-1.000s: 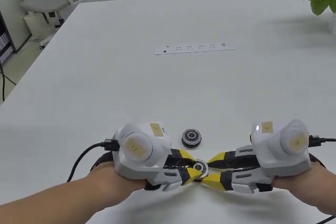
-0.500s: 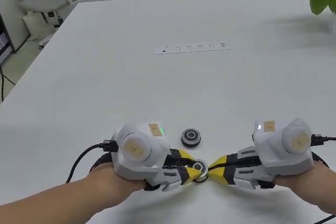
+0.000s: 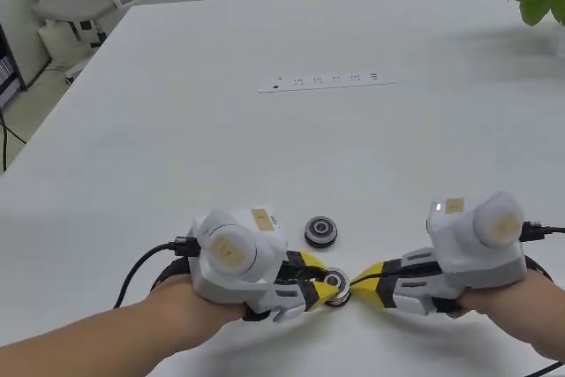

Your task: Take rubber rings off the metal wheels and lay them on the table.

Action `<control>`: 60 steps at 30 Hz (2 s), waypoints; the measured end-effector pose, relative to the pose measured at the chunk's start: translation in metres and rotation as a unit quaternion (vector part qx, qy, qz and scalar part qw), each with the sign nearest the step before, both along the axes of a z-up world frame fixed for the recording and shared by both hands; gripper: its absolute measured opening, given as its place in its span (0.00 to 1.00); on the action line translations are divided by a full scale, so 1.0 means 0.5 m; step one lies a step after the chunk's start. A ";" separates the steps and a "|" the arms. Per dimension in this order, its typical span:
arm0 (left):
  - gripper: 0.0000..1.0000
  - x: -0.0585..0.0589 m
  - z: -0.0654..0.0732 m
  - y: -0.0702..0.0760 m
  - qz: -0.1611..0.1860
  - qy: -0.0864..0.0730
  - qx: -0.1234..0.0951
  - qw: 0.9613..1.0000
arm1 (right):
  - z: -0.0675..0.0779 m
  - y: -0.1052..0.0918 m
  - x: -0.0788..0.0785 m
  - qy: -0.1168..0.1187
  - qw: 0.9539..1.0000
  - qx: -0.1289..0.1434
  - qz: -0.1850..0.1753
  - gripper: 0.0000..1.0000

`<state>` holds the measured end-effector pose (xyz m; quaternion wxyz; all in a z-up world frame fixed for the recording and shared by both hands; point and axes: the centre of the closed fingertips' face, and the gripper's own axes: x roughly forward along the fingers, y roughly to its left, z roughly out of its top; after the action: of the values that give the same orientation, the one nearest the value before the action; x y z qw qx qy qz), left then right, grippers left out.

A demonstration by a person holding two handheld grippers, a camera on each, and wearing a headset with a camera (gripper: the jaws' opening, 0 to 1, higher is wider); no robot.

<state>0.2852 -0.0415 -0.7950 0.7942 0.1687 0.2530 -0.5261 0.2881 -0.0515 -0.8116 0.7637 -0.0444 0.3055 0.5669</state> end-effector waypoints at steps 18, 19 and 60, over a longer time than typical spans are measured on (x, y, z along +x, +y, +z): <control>0.12 0.001 -0.002 0.000 0.000 -0.004 0.007 1.000 | 0.026 -0.003 0.014 0.044 0.996 0.053 -0.052 0.00; 0.12 0.001 -0.002 0.000 0.000 -0.005 0.008 1.000 | 0.027 -0.002 0.014 0.045 0.996 0.056 -0.053 0.00; 0.12 0.003 -0.002 -0.006 0.001 -0.012 0.012 1.000 | 0.069 0.033 -0.012 0.081 0.989 0.121 -0.030 0.00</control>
<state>0.2868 -0.0445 -0.7958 0.7955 0.1839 0.2499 -0.5205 0.2821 -0.0351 -0.7769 0.7529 0.1036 0.2962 0.5786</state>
